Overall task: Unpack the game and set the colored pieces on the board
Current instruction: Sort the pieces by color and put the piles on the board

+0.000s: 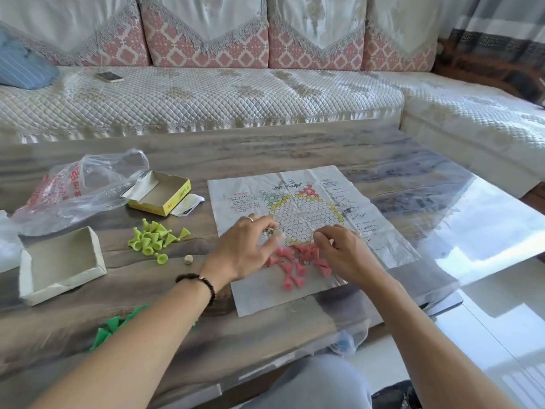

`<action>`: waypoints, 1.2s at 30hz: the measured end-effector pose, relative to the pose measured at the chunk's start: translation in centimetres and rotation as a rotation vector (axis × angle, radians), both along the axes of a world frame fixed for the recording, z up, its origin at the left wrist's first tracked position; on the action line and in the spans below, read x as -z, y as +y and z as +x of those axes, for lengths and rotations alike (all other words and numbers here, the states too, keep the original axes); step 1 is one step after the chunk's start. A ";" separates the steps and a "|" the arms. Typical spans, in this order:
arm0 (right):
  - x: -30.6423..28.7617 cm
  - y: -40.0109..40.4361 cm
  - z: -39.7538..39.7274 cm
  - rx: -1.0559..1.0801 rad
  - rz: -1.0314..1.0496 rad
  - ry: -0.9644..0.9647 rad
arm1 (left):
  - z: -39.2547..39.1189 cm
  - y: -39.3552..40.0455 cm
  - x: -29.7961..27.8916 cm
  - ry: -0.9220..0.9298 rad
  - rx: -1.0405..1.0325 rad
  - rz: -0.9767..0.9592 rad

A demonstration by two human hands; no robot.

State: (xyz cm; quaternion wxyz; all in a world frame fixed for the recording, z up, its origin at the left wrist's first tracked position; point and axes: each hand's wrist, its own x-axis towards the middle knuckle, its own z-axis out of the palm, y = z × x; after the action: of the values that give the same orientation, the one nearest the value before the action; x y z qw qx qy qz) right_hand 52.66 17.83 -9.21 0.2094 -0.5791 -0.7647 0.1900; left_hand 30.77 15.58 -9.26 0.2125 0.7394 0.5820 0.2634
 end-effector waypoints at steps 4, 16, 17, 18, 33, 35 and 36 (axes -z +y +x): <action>-0.1 0.2 -0.3 -0.038 -0.049 -0.034 | -0.4 -0.8 -1.0 0.336 0.087 -0.173; -0.4 -0.1 0.1 -0.076 -0.067 0.057 | 2.8 -0.2 -1.0 0.218 0.237 -0.158; -0.5 -0.2 0.5 -0.059 -0.070 0.062 | 2.6 -0.1 -1.1 0.210 0.235 -0.166; -0.5 -0.3 0.9 -0.052 -0.087 0.056 | 2.3 -0.1 -1.2 0.207 0.225 -0.178; -1.2 -1.8 0.8 -0.208 -0.111 -0.088 | 3.4 0.1 -1.3 0.123 0.249 -0.208; -1.2 -1.9 1.0 -0.180 -0.101 -0.079 | 3.0 0.0 -1.3 0.139 0.232 -0.210; -1.1 -1.9 1.0 -0.158 -0.098 -0.070 | 2.9 -0.1 -1.3 0.153 0.223 -0.211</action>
State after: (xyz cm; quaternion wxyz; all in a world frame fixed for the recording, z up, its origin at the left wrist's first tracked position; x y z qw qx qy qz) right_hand 53.70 15.91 -8.10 0.1384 -0.5326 -0.8048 0.2225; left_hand 33.63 15.48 -7.99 0.2721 0.7909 0.5353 0.1183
